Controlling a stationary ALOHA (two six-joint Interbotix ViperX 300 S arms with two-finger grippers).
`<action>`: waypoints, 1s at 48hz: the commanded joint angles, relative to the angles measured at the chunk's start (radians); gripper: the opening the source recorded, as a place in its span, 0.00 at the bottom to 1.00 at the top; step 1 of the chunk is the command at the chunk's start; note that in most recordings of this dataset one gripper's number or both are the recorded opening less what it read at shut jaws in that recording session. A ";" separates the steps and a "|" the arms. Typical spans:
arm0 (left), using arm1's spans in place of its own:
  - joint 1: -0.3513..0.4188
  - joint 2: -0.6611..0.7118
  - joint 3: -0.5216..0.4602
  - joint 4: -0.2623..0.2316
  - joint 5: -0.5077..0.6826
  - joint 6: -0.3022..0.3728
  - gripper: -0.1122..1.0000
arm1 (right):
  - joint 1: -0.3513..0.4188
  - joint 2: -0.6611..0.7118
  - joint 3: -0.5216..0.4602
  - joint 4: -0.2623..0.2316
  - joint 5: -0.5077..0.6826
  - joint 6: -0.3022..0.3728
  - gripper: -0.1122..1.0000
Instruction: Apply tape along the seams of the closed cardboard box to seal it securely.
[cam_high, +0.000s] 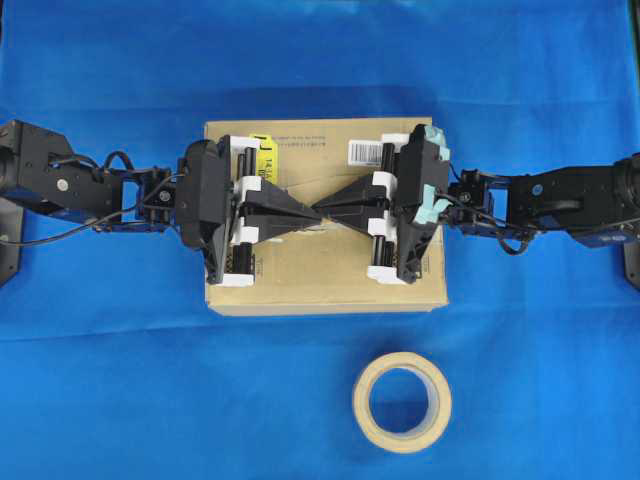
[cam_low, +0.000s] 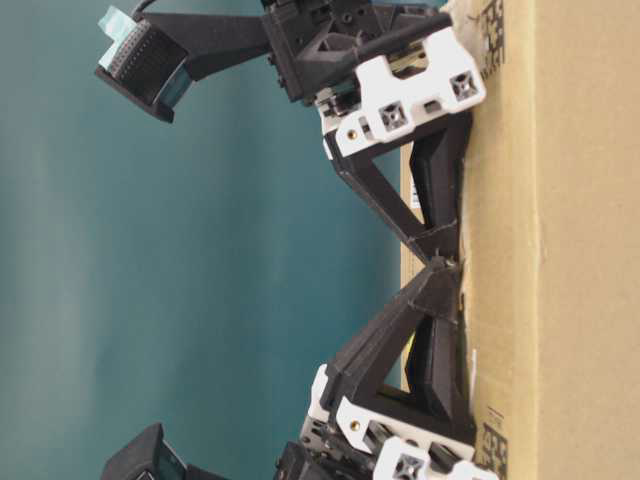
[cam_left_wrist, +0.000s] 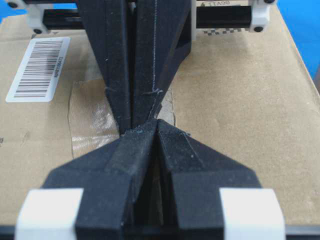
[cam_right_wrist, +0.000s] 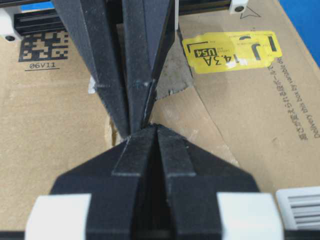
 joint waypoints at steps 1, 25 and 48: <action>0.011 -0.006 0.029 -0.002 0.006 -0.015 0.10 | 0.032 -0.017 0.028 0.011 0.009 0.002 0.10; 0.002 -0.038 0.106 0.000 0.023 -0.117 0.10 | 0.037 -0.106 0.155 0.049 0.006 0.002 0.10; -0.018 -0.391 -0.014 0.003 0.285 -0.110 0.10 | 0.035 -0.469 0.186 0.025 0.091 -0.058 0.10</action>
